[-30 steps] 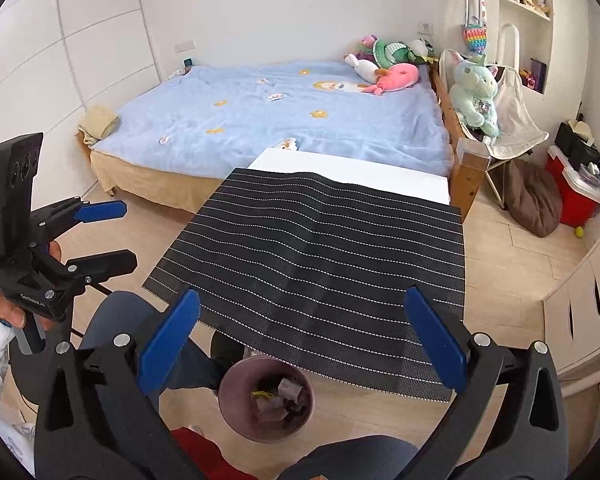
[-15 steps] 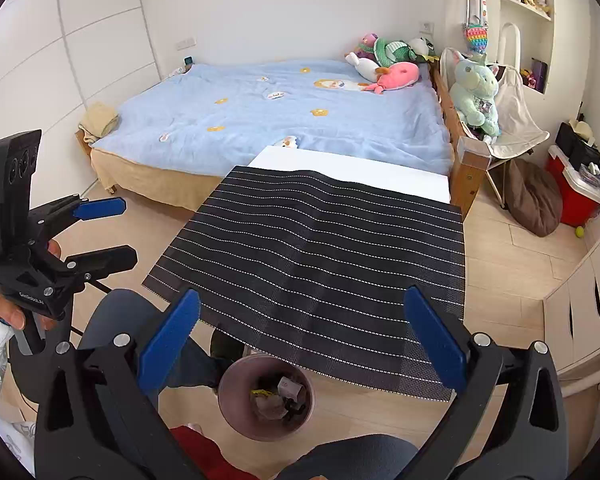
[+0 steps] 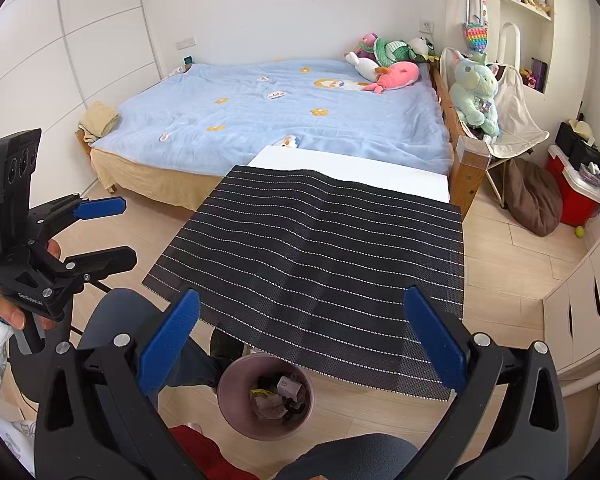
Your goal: Collect trash
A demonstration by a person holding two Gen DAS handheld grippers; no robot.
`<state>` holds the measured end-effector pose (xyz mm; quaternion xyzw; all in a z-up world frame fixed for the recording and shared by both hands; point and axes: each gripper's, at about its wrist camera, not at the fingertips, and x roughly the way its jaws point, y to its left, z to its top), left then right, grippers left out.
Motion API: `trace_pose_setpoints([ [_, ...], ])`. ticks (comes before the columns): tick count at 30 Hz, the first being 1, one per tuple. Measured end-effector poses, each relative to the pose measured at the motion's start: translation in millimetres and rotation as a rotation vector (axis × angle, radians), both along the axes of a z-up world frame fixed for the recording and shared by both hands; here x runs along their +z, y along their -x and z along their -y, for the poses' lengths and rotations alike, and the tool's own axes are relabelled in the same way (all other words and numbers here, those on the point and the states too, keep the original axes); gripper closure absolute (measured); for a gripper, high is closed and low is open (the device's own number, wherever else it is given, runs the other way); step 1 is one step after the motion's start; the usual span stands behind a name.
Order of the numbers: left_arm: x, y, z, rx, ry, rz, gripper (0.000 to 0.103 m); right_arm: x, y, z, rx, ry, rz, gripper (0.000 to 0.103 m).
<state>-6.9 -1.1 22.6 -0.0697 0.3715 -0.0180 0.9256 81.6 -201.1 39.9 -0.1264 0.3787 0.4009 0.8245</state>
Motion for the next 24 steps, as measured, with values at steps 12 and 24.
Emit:
trace_pose_setpoints([
  [12, -2.8, -0.2, 4.2, -0.005, -0.005, -0.009, 0.006, -5.1, 0.8, -0.5, 0.001, 0.005, -0.004, 0.003],
  [24, -4.5, -1.4, 3.4, -0.008, -0.006, -0.013, 0.006, -5.0, 0.6, -0.4, 0.001, 0.004, -0.004, 0.003],
])
